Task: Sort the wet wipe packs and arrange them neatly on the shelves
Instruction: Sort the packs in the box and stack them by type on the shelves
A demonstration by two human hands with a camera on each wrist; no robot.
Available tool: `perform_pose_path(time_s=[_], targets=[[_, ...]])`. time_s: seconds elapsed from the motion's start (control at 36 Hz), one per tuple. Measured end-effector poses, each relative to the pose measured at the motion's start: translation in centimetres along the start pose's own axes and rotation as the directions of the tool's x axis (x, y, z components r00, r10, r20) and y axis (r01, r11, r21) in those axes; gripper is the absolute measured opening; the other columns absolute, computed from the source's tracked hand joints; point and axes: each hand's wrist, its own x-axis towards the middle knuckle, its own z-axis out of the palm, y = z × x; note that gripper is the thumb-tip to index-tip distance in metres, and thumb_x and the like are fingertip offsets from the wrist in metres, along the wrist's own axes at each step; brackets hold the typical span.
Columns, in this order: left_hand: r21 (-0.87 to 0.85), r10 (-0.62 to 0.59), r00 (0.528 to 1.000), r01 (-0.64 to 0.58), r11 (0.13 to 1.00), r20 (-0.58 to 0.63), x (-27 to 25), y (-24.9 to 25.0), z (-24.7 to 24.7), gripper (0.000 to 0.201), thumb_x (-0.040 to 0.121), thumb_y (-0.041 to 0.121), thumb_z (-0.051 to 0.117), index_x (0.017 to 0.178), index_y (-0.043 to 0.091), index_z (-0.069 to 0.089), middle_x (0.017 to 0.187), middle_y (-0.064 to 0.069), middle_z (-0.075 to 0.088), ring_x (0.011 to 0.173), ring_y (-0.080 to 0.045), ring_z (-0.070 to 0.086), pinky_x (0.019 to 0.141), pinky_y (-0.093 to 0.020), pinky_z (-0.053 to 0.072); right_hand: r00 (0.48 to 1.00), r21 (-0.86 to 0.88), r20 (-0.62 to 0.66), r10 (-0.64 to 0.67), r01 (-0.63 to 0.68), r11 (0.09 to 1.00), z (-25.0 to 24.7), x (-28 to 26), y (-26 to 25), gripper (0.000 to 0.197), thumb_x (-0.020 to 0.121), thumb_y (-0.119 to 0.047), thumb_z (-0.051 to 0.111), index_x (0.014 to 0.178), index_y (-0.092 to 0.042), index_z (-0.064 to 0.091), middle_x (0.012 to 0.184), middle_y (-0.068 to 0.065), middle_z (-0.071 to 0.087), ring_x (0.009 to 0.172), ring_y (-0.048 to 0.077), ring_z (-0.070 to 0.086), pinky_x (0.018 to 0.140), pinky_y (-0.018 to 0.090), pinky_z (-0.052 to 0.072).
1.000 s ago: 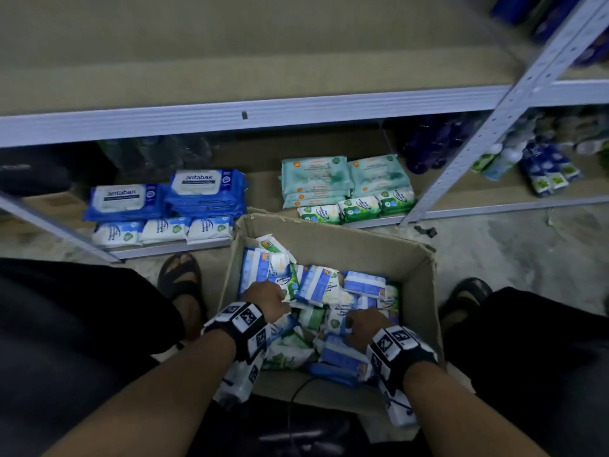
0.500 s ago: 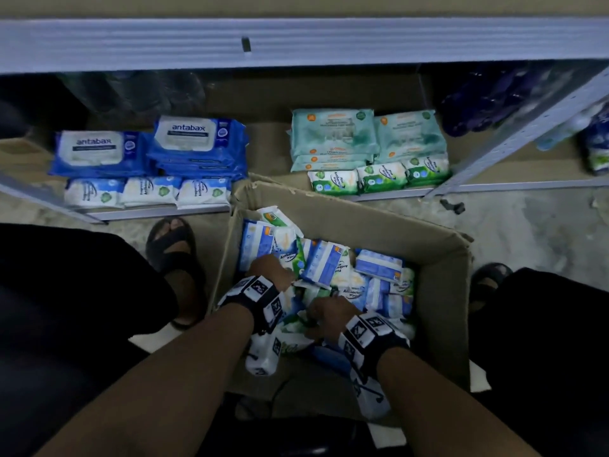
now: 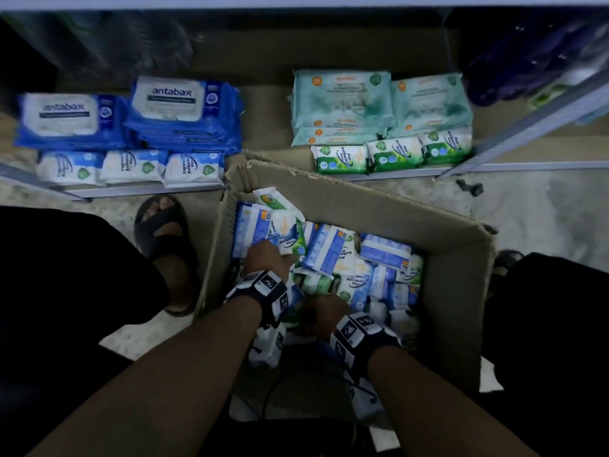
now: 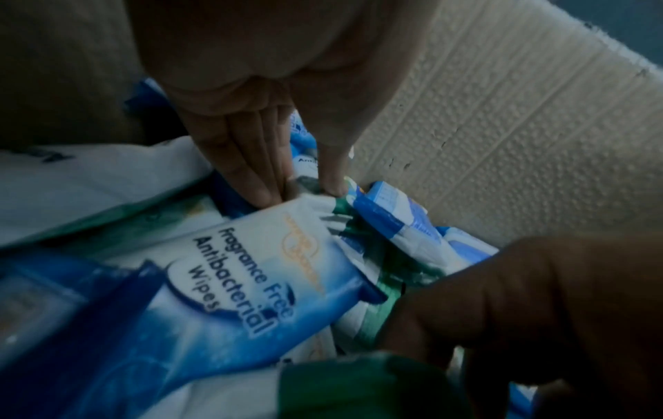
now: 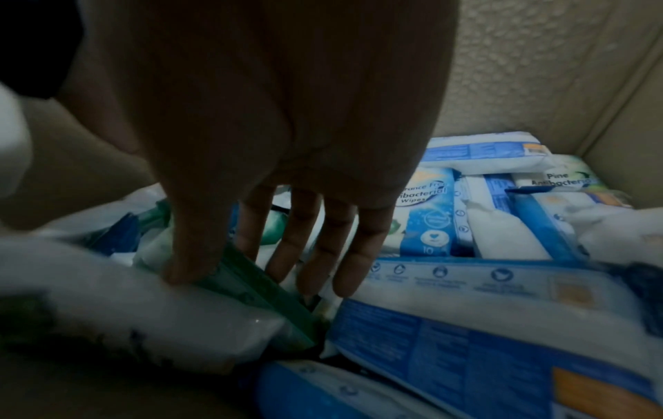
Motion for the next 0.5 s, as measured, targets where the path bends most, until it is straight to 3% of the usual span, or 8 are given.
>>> perform_pose_path(time_s=[0.06,0.11,0.19,0.25,0.31,0.39,0.5], targets=[[-0.012,-0.001,1.000,0.000,1.000,-0.029,0.1,-0.2,0.4,0.053,0.084,0.049,0.072,0.090,-0.004,0.068,0.092,-0.018,0.070,0.086,-0.033,0.068,0.060,-0.029,0.042,1.000,-0.001,0.008,0.005,-0.005,1.000,-0.2,-0.1,0.2,0.041,0.090,-0.038,0.068,0.122,-0.013,0.068,0.124,0.009,0.065,0.113,0.025,0.060,0.090,0.027,0.045],[-0.027,0.005,0.999,-0.006,1.000,-0.046,0.1,-0.3,0.5,0.049,0.082,0.046,0.074,0.089,-0.002,0.068,0.092,-0.018,0.071,0.087,-0.033,0.068,0.062,-0.029,0.043,1.000,0.007,-0.008,0.021,-0.021,1.000,-0.3,-0.2,0.6,0.042,0.089,-0.040,0.069,0.122,-0.014,0.068,0.124,0.008,0.065,0.114,0.025,0.060,0.091,0.027,0.045],[-0.054,0.006,1.000,-0.007,0.999,-0.015,0.1,-0.2,0.0,0.042,0.083,0.041,0.075,0.076,0.001,0.066,0.075,-0.011,0.067,0.081,-0.031,0.067,0.062,-0.029,0.042,0.999,0.003,-0.035,0.035,-0.035,0.999,-0.4,-0.6,1.0,0.044,0.088,-0.043,0.069,0.123,-0.016,0.067,0.125,0.007,0.065,0.115,0.024,0.059,0.091,0.028,0.046],[-0.081,0.012,0.999,-0.009,0.997,0.033,-0.2,0.0,-0.7,0.045,0.084,0.038,0.076,0.059,0.005,0.056,0.055,-0.003,0.053,0.065,-0.025,0.061,0.061,-0.028,0.041,0.997,0.010,-0.066,0.043,-0.043,0.999,-0.5,-0.9,1.3,0.043,0.088,-0.045,0.069,0.120,-0.017,0.069,0.123,0.005,0.066,0.115,0.024,0.060,0.092,0.028,0.046],[-0.107,0.013,0.997,-0.005,0.994,0.075,-0.6,0.1,-1.2,0.051,0.083,0.037,0.077,0.052,0.008,0.047,0.051,-0.001,0.048,0.053,-0.017,0.051,0.058,-0.027,0.039,0.995,0.011,-0.080,0.061,-0.061,0.998,-0.6,-1.3,1.6,0.043,0.088,-0.048,0.067,0.118,-0.018,0.070,0.121,0.003,0.067,0.113,0.023,0.060,0.086,0.025,0.045],[-0.124,-0.006,0.993,0.020,0.992,0.115,-1.3,0.4,-1.6,0.043,0.081,0.041,0.077,0.066,0.009,0.054,0.065,-0.004,0.054,0.065,-0.022,0.056,0.060,-0.027,0.041,0.994,0.012,-0.069,0.089,-0.088,0.996,-1.1,-2.0,1.8,0.044,0.087,-0.049,0.068,0.118,-0.018,0.069,0.123,0.003,0.066,0.113,0.022,0.060,0.084,0.023,0.042],[-0.196,-0.080,0.983,0.112,0.974,0.164,-2.3,0.5,-2.1,0.036,0.077,0.036,0.081,0.077,0.013,0.052,0.081,-0.005,0.054,0.076,-0.021,0.052,0.074,-0.027,0.044,0.993,0.002,-0.060,0.103,-0.103,0.995,-1.7,-3.4,1.8,0.050,0.087,-0.044,0.070,0.129,-0.017,0.064,0.134,0.005,0.060,0.121,0.024,0.056,0.099,0.027,0.044]])
